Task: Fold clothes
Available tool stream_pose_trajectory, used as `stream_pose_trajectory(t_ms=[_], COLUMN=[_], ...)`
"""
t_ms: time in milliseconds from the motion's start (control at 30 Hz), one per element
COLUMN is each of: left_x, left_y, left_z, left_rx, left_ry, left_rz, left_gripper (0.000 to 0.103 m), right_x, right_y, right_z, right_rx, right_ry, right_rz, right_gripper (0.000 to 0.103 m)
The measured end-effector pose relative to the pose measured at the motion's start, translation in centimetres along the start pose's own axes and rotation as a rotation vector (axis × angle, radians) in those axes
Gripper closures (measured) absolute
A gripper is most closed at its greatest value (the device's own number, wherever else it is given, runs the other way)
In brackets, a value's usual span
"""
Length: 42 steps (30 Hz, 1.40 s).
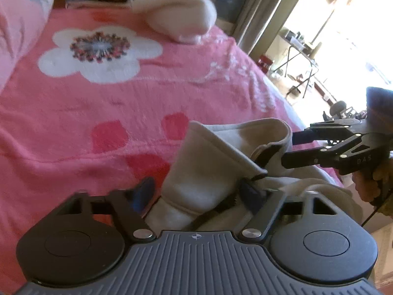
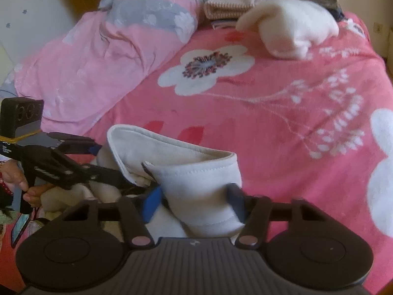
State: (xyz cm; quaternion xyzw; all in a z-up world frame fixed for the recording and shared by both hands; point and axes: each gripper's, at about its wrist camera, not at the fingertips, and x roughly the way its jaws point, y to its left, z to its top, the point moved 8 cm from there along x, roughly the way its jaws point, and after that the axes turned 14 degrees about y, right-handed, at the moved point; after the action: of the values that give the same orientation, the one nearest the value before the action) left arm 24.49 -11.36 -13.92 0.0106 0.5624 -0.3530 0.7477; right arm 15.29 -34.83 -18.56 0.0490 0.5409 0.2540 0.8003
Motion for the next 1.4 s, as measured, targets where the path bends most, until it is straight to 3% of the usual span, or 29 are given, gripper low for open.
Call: stream_pose_trajectory(t_ms=[67, 100, 200, 400, 800, 933, 1033, 1133, 1167, 1267, 1400], left_x=[0.0, -0.3, -1.3, -3.2, -4.9, -2.0, 0.8, 2.1, 2.1, 0.5, -3.7], left_y=[0.2, 0.3, 0.9, 2.7, 5.8, 7.6, 9.0, 10.1, 10.4, 10.2, 8.0], left_z=[0.5, 0.7, 1.8, 5.6, 17.5, 18.5, 17.5, 16.5, 16.2, 15.9, 16.0], left_rx=[-0.017, -0.018, -0.055, -0.095, -0.086, -0.099, -0.131, -0.184, -0.207, -0.219, -0.141], left_ry=[-0.025, -0.047, -0.09, -0.172, -0.332, -0.28, -0.209, -0.162, -0.151, -0.153, -0.191], left_rz=[0.013, 0.029, 0.062, 0.12, 0.234, 0.282, 0.305, 0.312, 0.311, 0.3, 0.317], left_gripper=[0.063, 0.072, 0.089, 0.092, 0.092, 0.091, 0.085, 0.057, 0.043, 0.04, 0.03], right_x=[0.1, -0.3, -1.9, -3.4, -3.0, 0.2, 4.6, 7.7, 8.0, 6.7, 1.4], right_y=[-0.2, -0.3, -0.4, -0.2, -4.2, -6.2, -7.8, -9.7, -10.2, -11.4, -11.6], right_z=[0.3, 0.5, 1.7, 6.3, 18.7, 21.0, 20.7, 20.1, 20.0, 19.8, 17.8], right_rx=[-0.004, 0.001, 0.018, -0.04, -0.093, -0.086, -0.063, 0.025, 0.06, 0.152, 0.222], right_ry=[-0.017, -0.047, -0.146, -0.255, -0.407, -0.375, -0.285, -0.202, -0.19, -0.165, -0.219], right_rz=[-0.022, -0.037, -0.054, -0.08, -0.188, -0.225, -0.253, -0.218, -0.188, -0.137, -0.053], right_gripper=[0.083, 0.089, 0.096, 0.097, 0.098, 0.098, 0.097, 0.089, 0.085, 0.053, 0.048])
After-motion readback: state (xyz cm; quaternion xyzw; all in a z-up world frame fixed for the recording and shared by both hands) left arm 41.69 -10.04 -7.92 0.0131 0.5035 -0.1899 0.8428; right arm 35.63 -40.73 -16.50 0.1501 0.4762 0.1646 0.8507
